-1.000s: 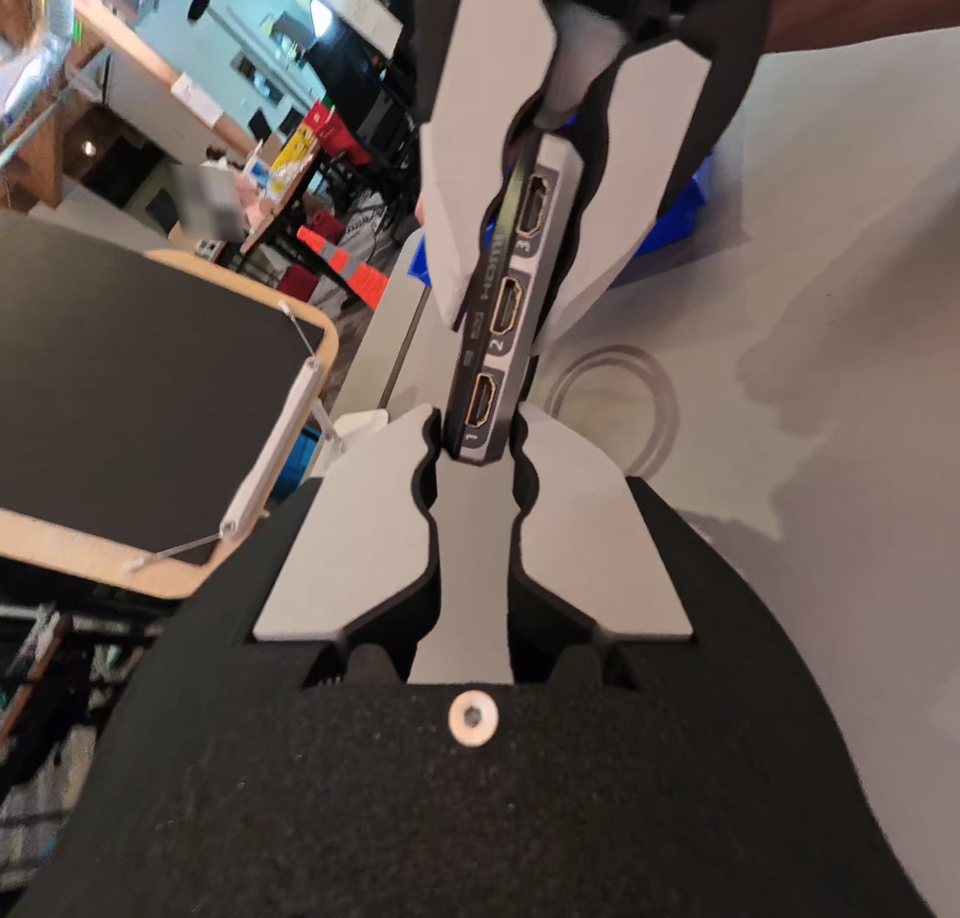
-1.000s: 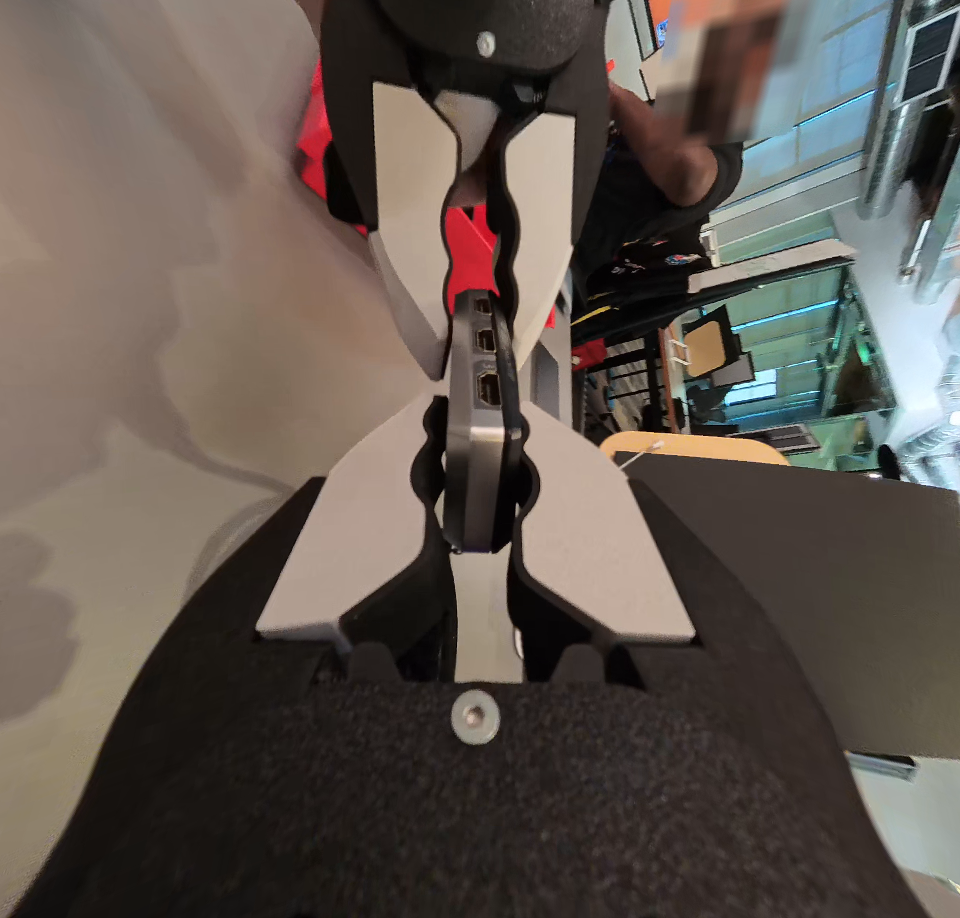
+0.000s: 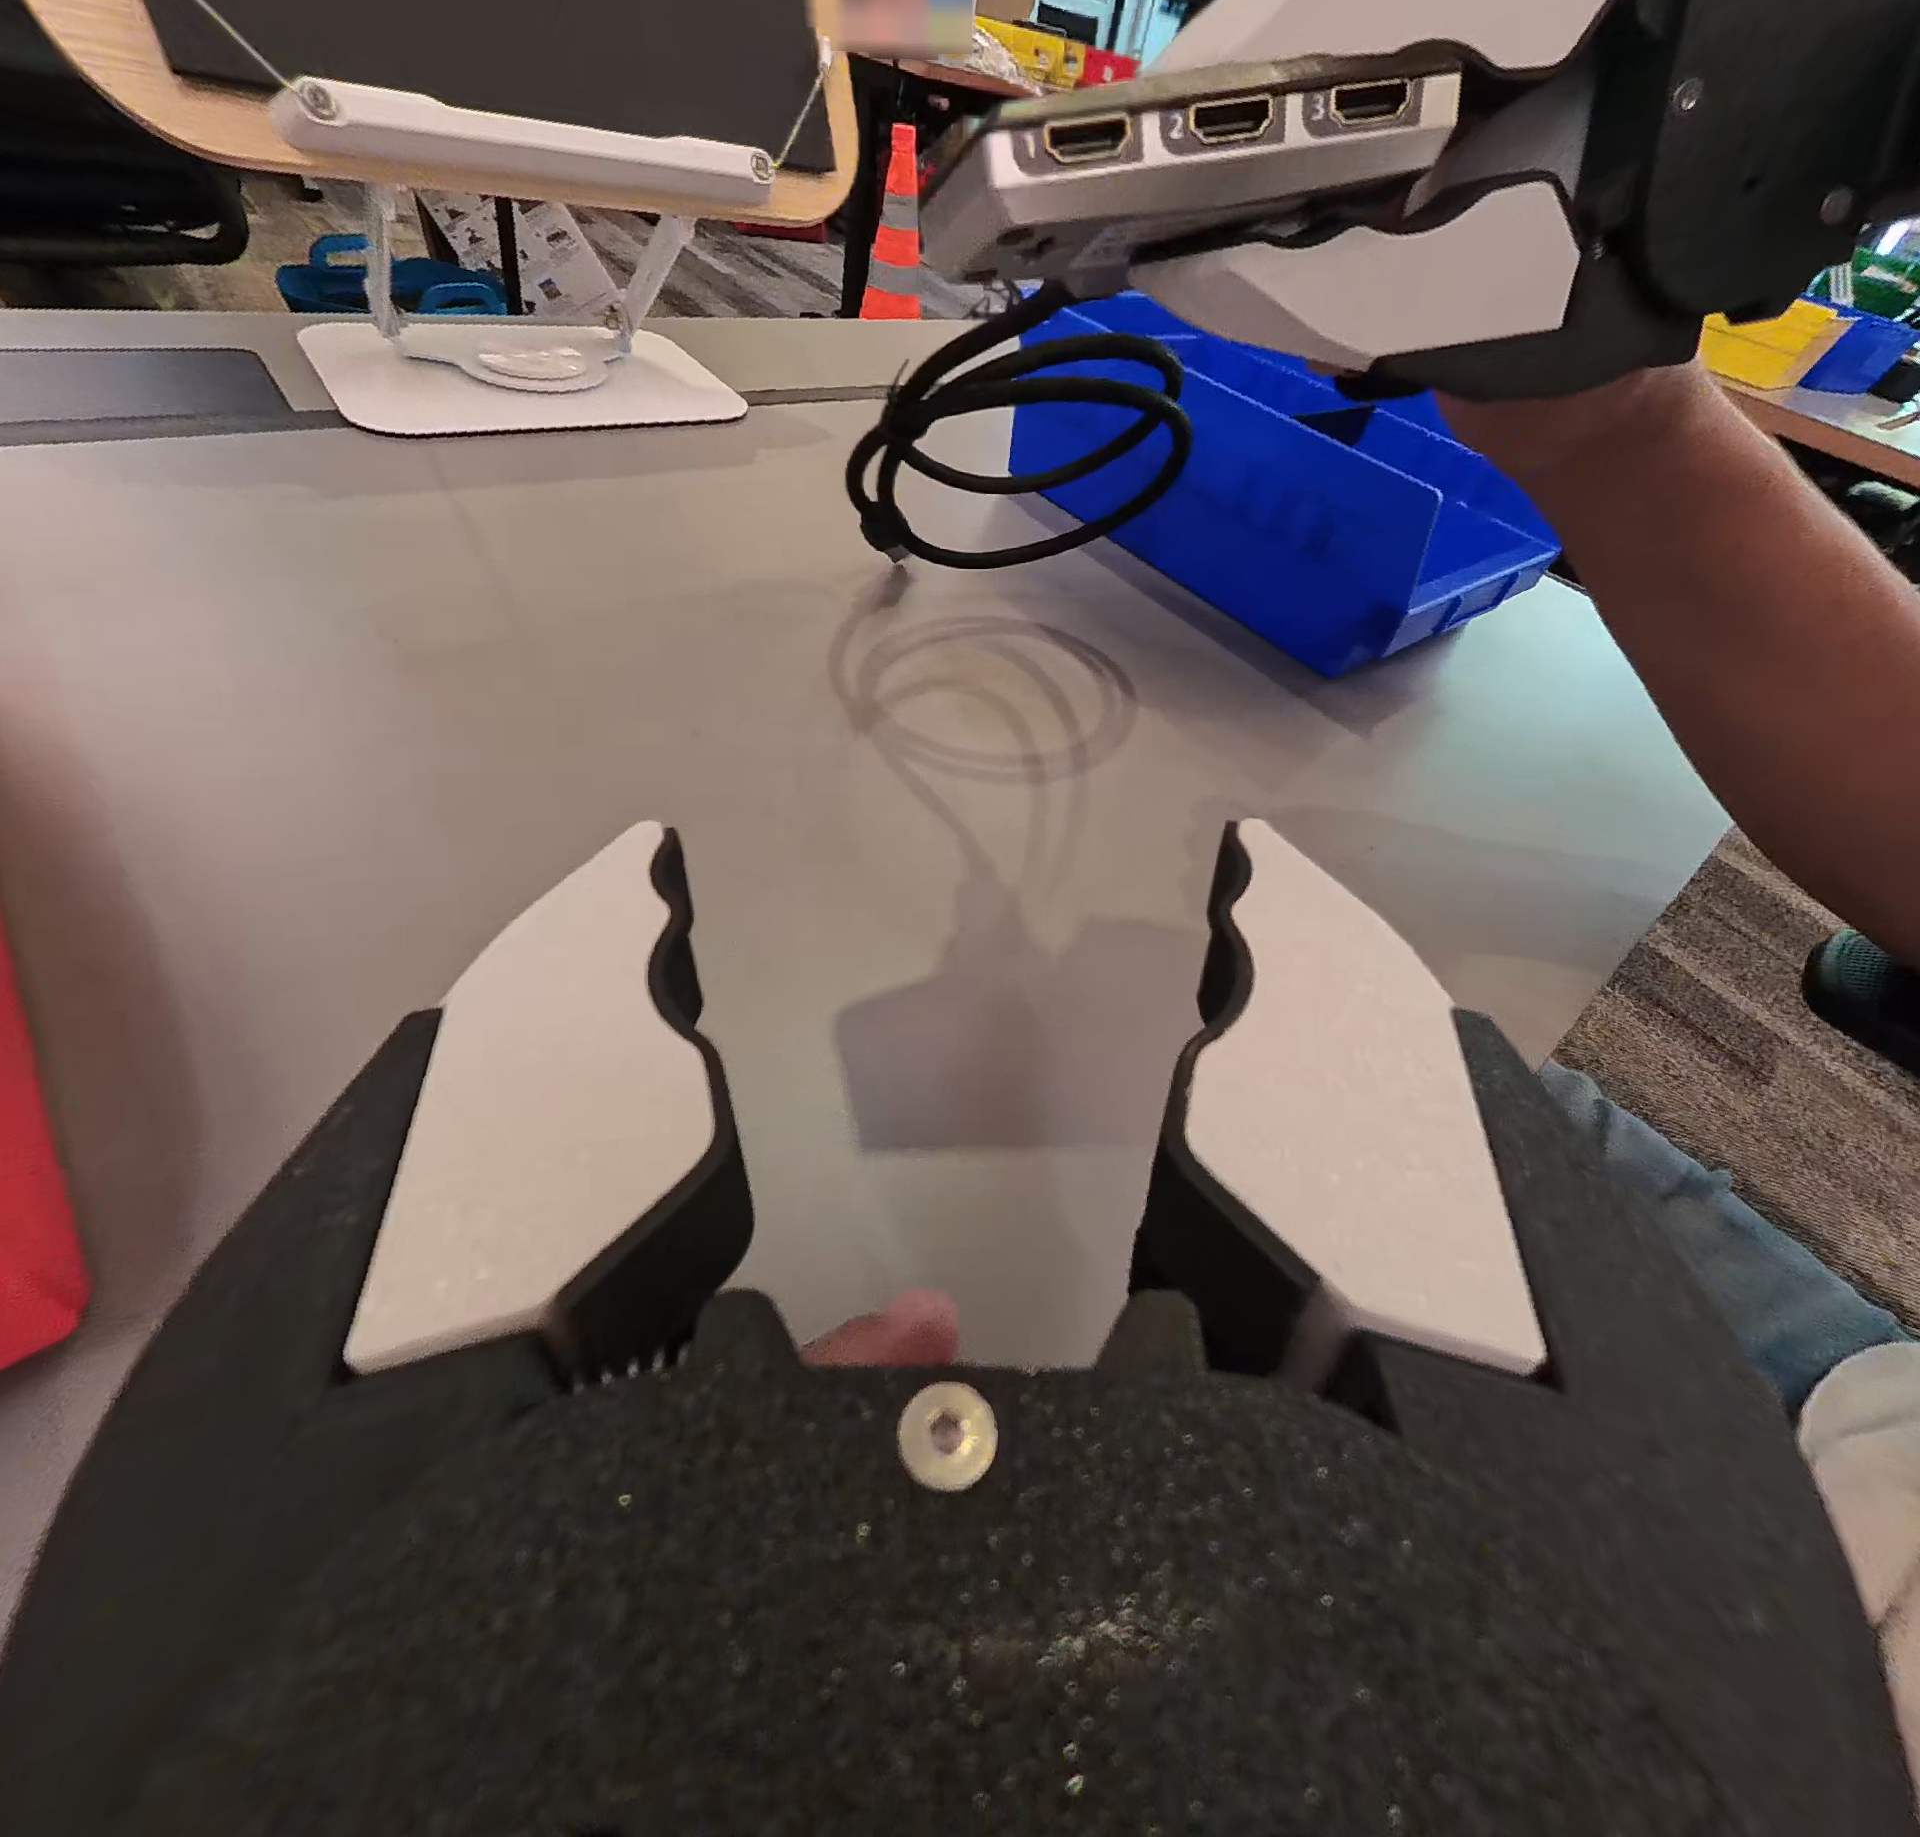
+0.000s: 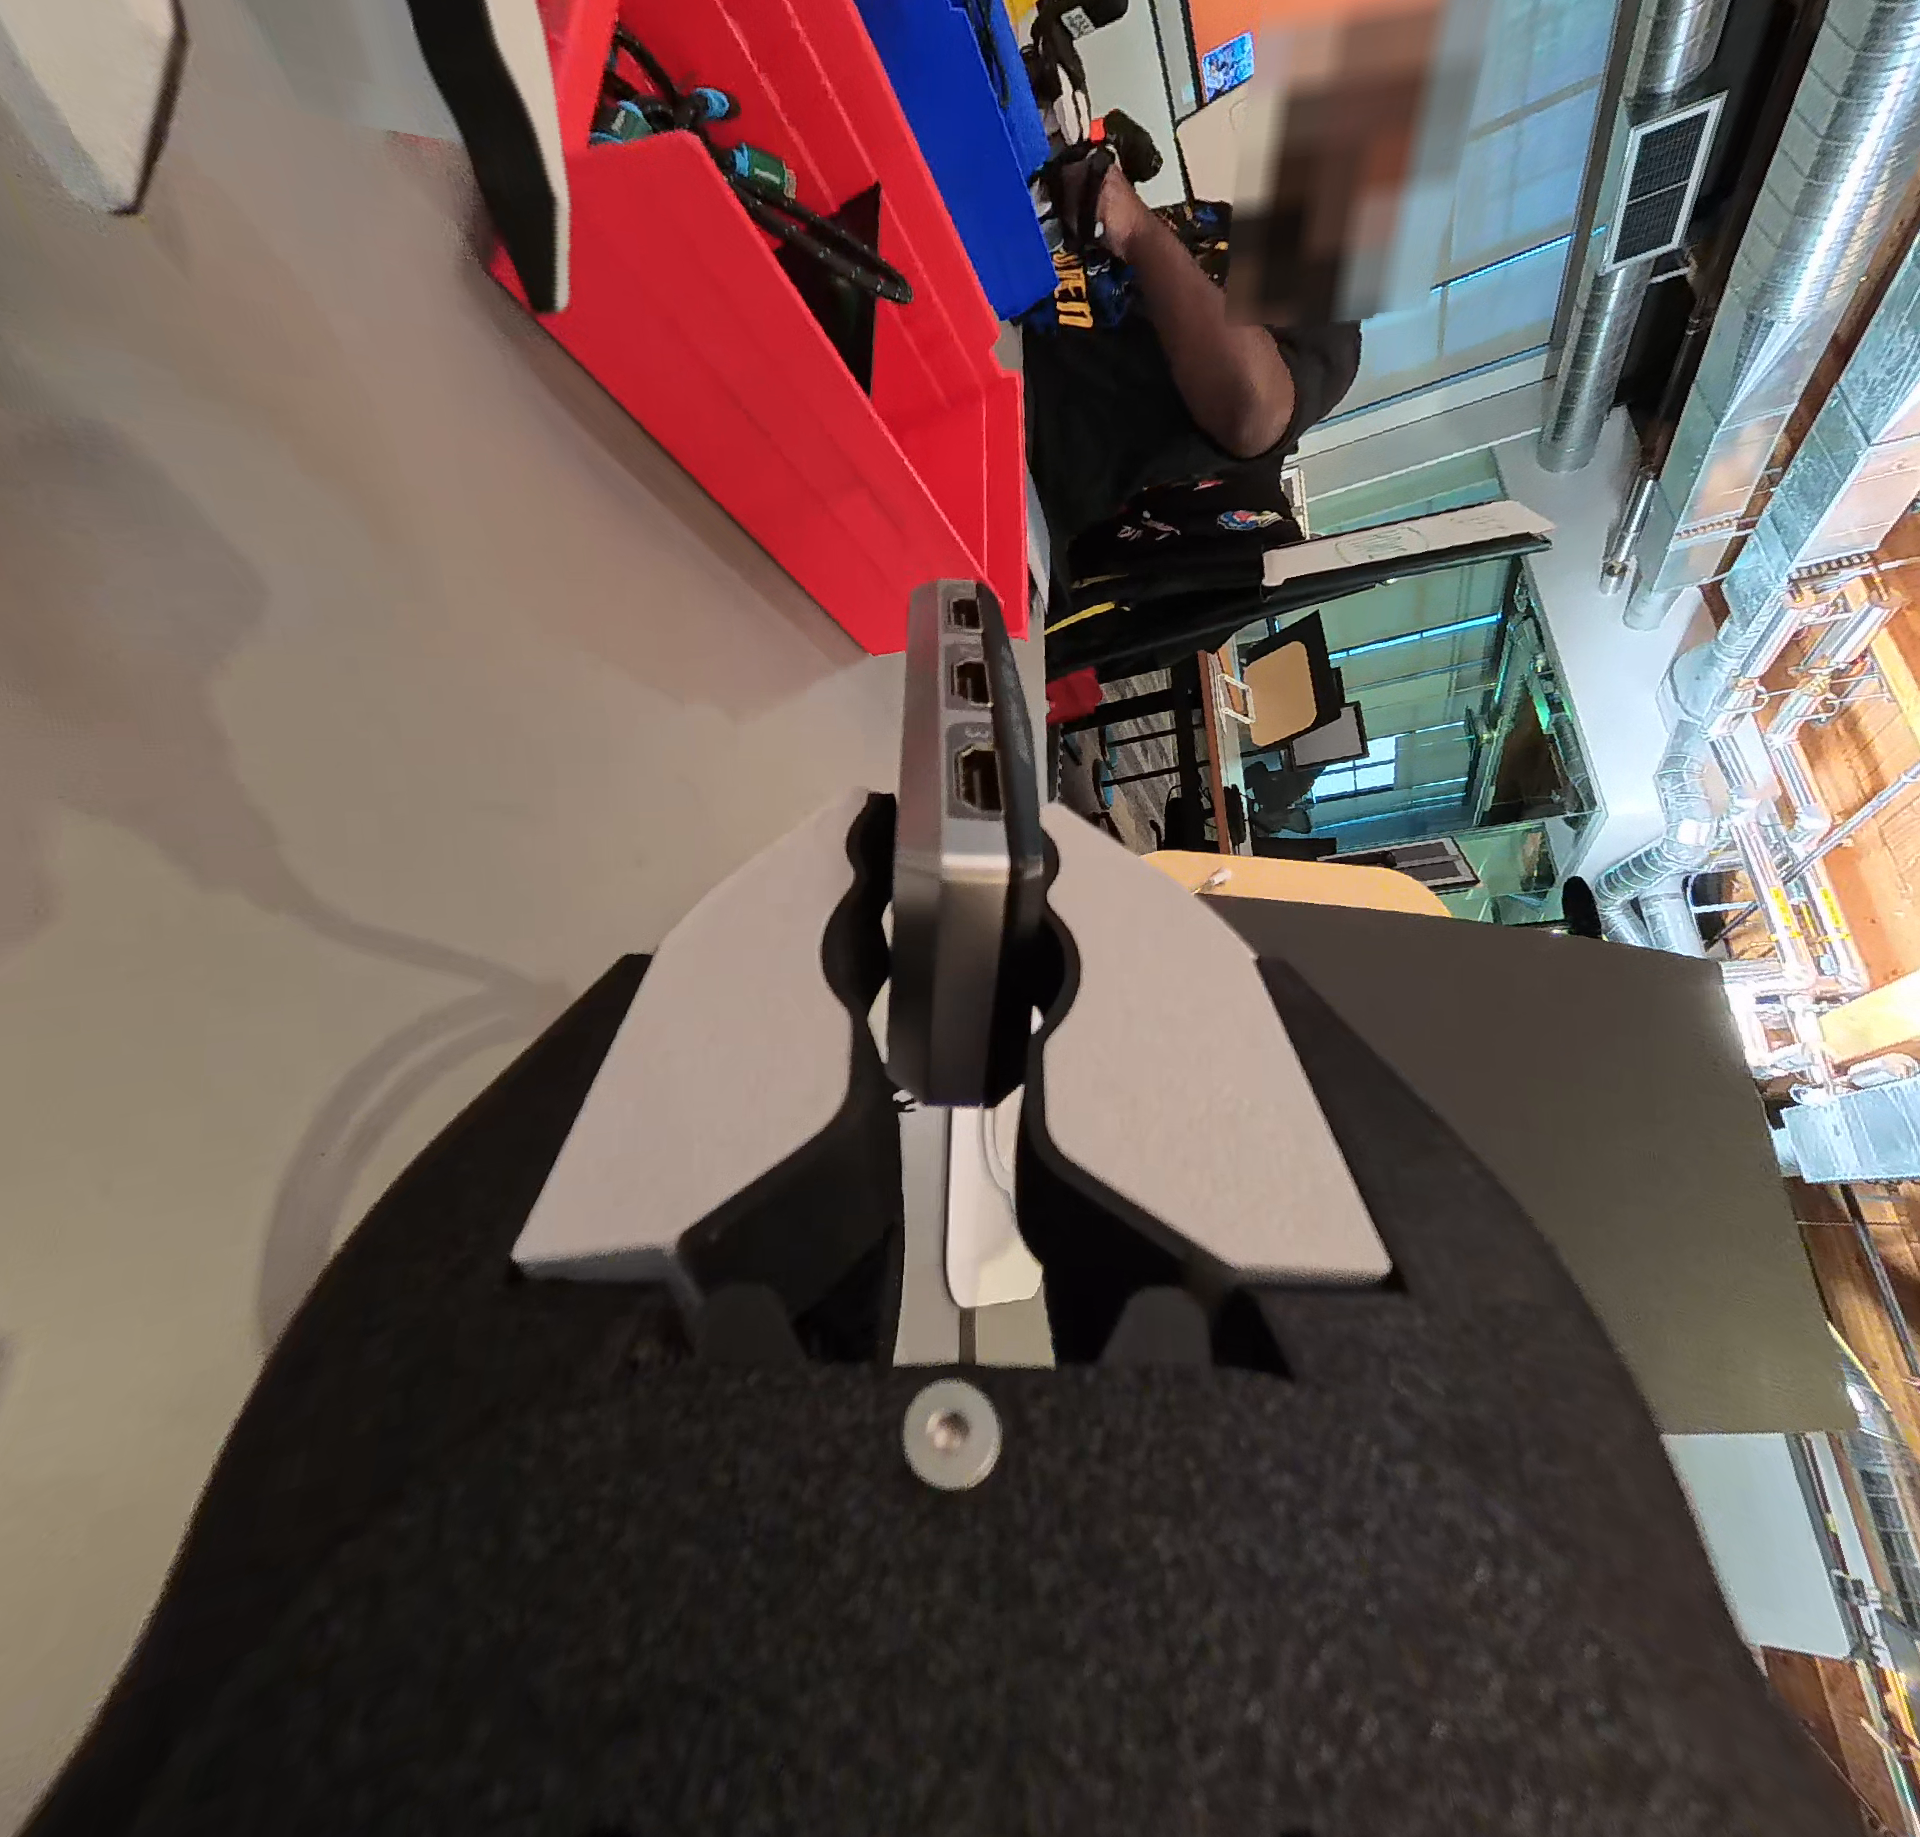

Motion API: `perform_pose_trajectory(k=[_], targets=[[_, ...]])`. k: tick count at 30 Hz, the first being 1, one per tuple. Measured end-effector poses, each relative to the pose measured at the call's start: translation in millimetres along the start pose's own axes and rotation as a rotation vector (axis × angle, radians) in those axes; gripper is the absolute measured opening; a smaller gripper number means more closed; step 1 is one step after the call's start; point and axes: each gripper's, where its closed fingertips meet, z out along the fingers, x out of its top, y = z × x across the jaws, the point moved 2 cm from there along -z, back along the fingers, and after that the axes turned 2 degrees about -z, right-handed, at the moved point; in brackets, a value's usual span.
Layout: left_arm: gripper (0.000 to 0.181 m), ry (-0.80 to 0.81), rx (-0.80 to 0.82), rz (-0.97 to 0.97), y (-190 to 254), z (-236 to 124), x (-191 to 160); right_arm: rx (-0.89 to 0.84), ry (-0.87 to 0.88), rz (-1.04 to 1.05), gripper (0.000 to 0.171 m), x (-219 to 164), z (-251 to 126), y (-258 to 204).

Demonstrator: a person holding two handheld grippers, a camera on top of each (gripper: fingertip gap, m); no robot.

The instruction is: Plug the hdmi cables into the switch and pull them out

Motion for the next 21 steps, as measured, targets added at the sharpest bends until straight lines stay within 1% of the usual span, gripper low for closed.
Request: perform_pose_trajectory(k=[1, 6, 9, 11, 12, 14, 16, 18, 19, 21], targets=[[0.094, 0.003, 0.002, 0.003, -1.5, -0.8, 0.7, 0.002, -0.001, 0.0, 0.023, -0.5, 0.0, -0.7], [0.074, 0.027, 0.022, 0.059, -8.5, -8.5, 8.4, 0.019, -0.022, -0.018, 0.023, -3.8, 1.5, -4.7], [0.071, -0.003, 0.108, 0.136, -28.5, -22.2, 19.2, 0.025, -0.03, -0.022, 0.023, -5.8, 1.3, -6.6], [0.068, -0.055, 0.211, 0.172, -58.2, -42.8, 32.4, 0.027, -0.039, -0.023, 0.023, -7.9, 1.0, -6.2], [0.067, -0.085, 0.266, 0.158, -77.1, -55.6, 39.1, 0.023, -0.043, -0.017, 0.023, -8.6, 0.6, -5.0], [0.067, -0.162, 0.393, 0.058, -121.2, -82.5, 46.6, 0.021, -0.038, -0.008, 0.023, -8.3, -0.5, -3.3], [0.068, -0.244, 0.49, -0.054, -161.2, -103.7, 46.2, 0.019, -0.036, -0.013, 0.022, -7.3, -1.4, -2.2], [0.075, -0.323, 0.521, -0.042, -189.7, -112.1, 44.5, 0.022, -0.039, -0.023, 0.022, -6.4, -1.9, -1.7], [0.072, -0.374, 0.525, 0.011, -200.6, -113.5, 42.3, 0.023, -0.041, -0.023, 0.023, -6.1, -2.5, -1.3], [0.061, -0.478, 0.466, 0.117, -213.6, -110.0, 34.3, 0.026, -0.044, -0.021, 0.023, -5.5, -4.3, -1.3]])
